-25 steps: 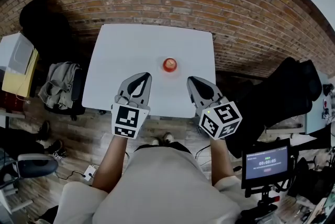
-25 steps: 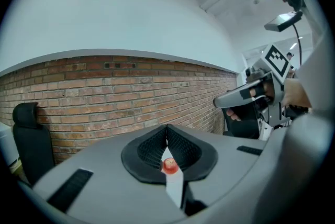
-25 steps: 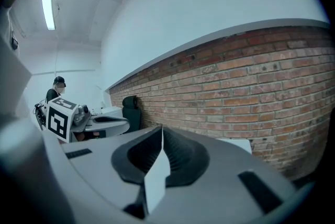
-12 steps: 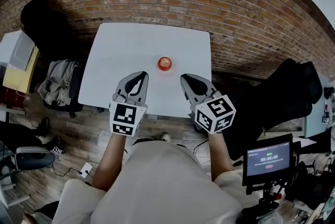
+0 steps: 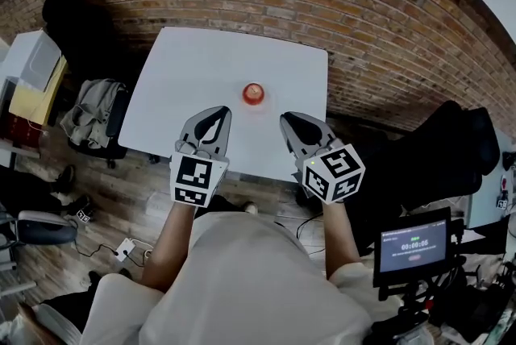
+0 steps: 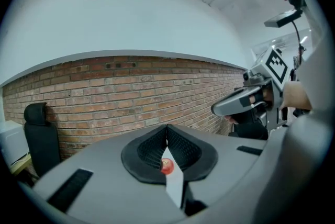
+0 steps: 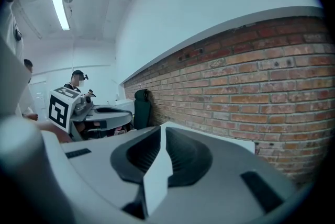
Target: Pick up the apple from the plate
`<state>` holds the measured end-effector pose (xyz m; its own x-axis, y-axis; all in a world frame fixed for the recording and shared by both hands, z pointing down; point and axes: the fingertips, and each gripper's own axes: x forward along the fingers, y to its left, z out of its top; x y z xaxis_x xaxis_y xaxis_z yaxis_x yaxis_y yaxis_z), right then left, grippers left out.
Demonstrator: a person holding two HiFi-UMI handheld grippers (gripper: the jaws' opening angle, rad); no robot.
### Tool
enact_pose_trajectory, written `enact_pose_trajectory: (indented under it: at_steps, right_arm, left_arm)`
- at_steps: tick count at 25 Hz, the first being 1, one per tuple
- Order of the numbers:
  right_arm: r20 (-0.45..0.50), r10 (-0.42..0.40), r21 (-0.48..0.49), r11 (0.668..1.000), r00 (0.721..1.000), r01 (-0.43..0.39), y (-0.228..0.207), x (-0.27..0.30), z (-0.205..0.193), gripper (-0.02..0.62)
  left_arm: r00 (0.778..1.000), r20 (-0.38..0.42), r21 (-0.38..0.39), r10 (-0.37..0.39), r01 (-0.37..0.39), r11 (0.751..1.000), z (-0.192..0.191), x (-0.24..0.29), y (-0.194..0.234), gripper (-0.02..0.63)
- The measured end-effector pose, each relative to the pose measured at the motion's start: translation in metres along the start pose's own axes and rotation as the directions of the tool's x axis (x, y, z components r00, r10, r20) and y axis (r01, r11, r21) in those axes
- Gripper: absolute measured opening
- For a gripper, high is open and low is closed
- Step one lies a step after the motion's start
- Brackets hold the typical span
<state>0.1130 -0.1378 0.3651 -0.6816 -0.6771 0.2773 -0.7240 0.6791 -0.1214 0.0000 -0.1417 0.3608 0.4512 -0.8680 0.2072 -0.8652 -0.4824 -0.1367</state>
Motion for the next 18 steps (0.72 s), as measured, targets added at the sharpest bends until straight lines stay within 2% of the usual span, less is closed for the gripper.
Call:
enact_pose_trajectory:
  at_steps: [6, 9, 18]
  right_arm:
    - [-0.012, 0.031, -0.002, 1.0, 0.999, -0.031, -0.001, 0.004, -0.005, 0.018]
    - [-0.027, 0.046, -0.014, 0.999, 0.999, -0.046, 0.003, 0.01, -0.011, 0.06]
    - [-0.058, 0.068, -0.026, 0.997, 0.996, -0.069, 0.0, 0.038, -0.016, 0.061]
  left_arm:
    - [0.999, -0.014, -0.007, 0.042, -0.042, 0.999, -0.006, -0.01, 0.0, 0.006]
    - [0.998, -0.02, -0.007, 0.054, -0.054, 0.999, -0.01, -0.014, 0.005, 0.006]
    - [0.996, -0.044, -0.028, 0.077, -0.078, 0.997, -0.024, -0.008, 0.028, 0.006]
